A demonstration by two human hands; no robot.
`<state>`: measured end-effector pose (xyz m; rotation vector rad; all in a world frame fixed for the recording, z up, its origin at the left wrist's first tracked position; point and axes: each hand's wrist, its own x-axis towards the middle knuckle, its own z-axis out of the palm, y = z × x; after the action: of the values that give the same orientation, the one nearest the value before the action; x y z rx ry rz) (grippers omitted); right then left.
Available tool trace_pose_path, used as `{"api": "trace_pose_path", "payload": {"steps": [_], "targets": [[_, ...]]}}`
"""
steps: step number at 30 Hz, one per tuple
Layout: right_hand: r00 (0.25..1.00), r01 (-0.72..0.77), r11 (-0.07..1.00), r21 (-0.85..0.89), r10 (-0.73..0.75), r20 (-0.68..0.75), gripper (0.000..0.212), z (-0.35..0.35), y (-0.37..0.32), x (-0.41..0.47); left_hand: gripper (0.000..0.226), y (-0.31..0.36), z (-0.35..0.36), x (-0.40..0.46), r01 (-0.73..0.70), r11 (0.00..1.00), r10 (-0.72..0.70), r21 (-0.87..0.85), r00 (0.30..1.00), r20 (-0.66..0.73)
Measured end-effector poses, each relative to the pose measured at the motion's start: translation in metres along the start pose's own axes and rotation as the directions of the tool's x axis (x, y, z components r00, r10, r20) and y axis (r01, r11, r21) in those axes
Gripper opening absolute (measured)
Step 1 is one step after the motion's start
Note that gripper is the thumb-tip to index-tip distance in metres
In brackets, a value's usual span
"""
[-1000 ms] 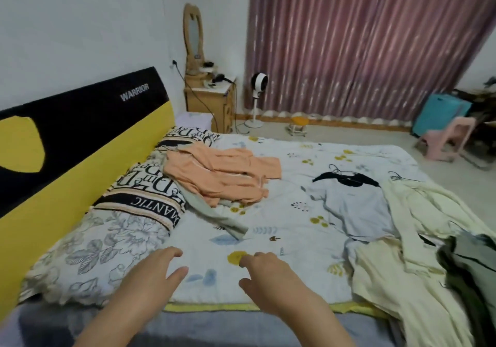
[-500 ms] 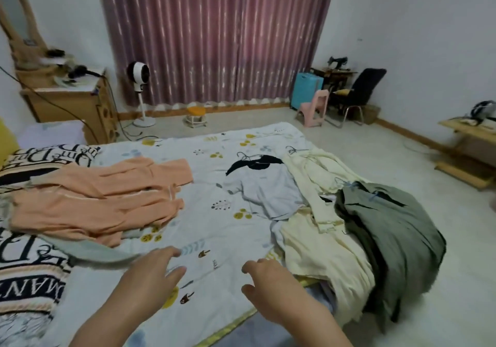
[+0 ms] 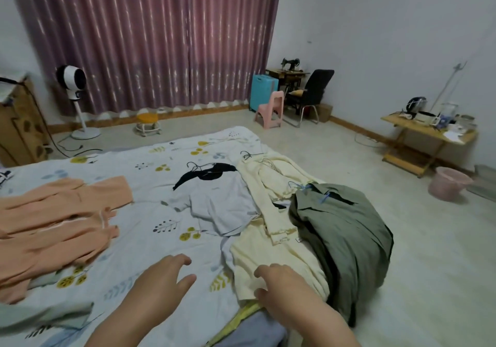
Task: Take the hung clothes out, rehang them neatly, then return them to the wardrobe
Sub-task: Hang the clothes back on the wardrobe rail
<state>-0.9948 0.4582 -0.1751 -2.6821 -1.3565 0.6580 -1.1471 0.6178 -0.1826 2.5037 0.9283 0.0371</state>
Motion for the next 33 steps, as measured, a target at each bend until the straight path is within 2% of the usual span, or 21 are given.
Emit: {"api": "trace_pose_path", "payload": {"steps": [9, 17, 20, 23, 26, 33], "targets": [[0.998, -0.053, 0.999, 0.008, 0.054, -0.028, 0.038, -0.046, 0.122, 0.026, 0.039, 0.102, 0.045, 0.076, -0.013, 0.999, 0.015, -0.031, 0.997, 0.069], [0.989, -0.14, 0.989, 0.039, 0.142, -0.041, 0.033, -0.076, 0.202, 0.068, 0.039, 0.166, 0.079, 0.158, -0.07, 0.997, 0.074, -0.032, 0.985, 0.154], [0.985, -0.17, 0.984, 0.048, 0.171, -0.012, 0.037, -0.087, 0.229, 0.095, 0.038, 0.184, 0.091, 0.2, -0.083, 0.997, 0.082, -0.005, 0.981, 0.174], [0.976, -0.216, 0.975, 0.059, 0.215, 0.01, 0.032, -0.1, 0.255, 0.129, 0.038, 0.201, 0.1, 0.25, -0.108, 0.993, 0.115, -0.046, 0.977, 0.181], [0.966, -0.258, 0.964, 0.068, 0.257, 0.033, 0.038, -0.112, 0.277, 0.169, 0.039, 0.215, 0.109, 0.301, -0.13, 0.989, 0.141, -0.068, 0.969, 0.201], [0.947, -0.306, 0.948, 0.083, 0.295, 0.124, 0.038, -0.113, 0.327, 0.255, 0.038, 0.245, 0.137, 0.395, -0.117, 0.989, 0.137, -0.09, 0.952, 0.273]]}}
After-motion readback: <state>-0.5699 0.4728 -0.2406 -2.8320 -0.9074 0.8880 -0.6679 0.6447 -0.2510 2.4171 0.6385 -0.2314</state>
